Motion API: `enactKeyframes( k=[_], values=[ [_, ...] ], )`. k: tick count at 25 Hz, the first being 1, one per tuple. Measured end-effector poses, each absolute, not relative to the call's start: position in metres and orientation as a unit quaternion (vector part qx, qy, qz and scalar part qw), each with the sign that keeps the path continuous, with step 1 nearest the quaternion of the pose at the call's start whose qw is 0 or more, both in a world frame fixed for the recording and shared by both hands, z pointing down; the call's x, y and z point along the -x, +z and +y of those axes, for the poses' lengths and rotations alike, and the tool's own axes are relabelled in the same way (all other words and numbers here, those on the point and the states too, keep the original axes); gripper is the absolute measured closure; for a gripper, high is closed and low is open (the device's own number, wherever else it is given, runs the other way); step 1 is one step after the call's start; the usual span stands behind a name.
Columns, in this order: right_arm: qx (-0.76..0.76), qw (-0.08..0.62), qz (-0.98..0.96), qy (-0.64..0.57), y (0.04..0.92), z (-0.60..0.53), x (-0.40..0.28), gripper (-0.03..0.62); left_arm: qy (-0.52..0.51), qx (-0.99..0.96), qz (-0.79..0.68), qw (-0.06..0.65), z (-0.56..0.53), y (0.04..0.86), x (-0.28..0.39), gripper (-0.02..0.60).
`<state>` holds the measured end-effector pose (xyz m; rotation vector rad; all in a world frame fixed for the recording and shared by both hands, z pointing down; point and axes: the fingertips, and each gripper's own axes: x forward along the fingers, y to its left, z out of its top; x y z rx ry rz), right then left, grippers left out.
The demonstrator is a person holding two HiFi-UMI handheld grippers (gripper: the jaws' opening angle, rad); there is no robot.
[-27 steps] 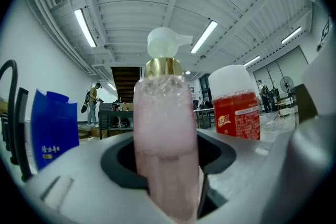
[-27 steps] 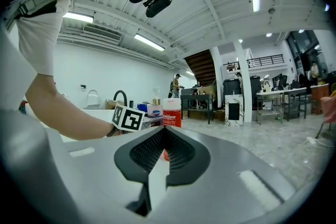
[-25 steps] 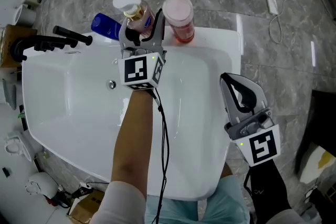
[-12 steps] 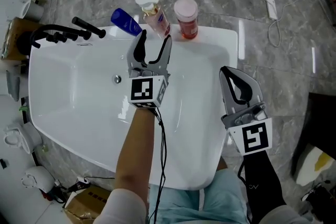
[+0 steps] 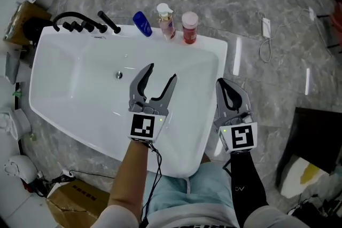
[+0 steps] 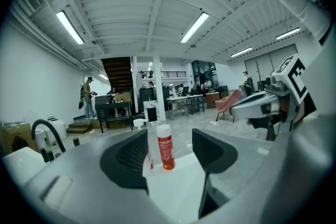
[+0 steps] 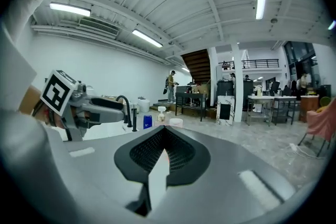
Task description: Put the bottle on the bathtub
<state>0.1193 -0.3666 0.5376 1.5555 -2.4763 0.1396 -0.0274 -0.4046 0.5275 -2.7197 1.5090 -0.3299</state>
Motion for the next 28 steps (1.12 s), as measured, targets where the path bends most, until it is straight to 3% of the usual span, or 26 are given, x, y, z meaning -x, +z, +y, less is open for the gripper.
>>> enactKeyframes(
  k=[6,14,28],
  values=[
    [-0.545,0.108,-0.83,0.053,0.487,-0.329,-0.11,0.565,-0.127,0.878,0.462,0.008,-0.354,0.463,0.042,0.314],
    [-0.559,0.08,-0.823,0.071,0.403,-0.272,-0.073,0.565,-0.063,0.906,0.419,0.008,-0.286,0.355,0.056,0.318],
    [-0.577,0.091,-0.811,-0.036,0.289,-0.182,-0.018,0.565,-0.017,0.917,0.395,0.054,-0.2,0.255,0.118,0.355]
  ],
)
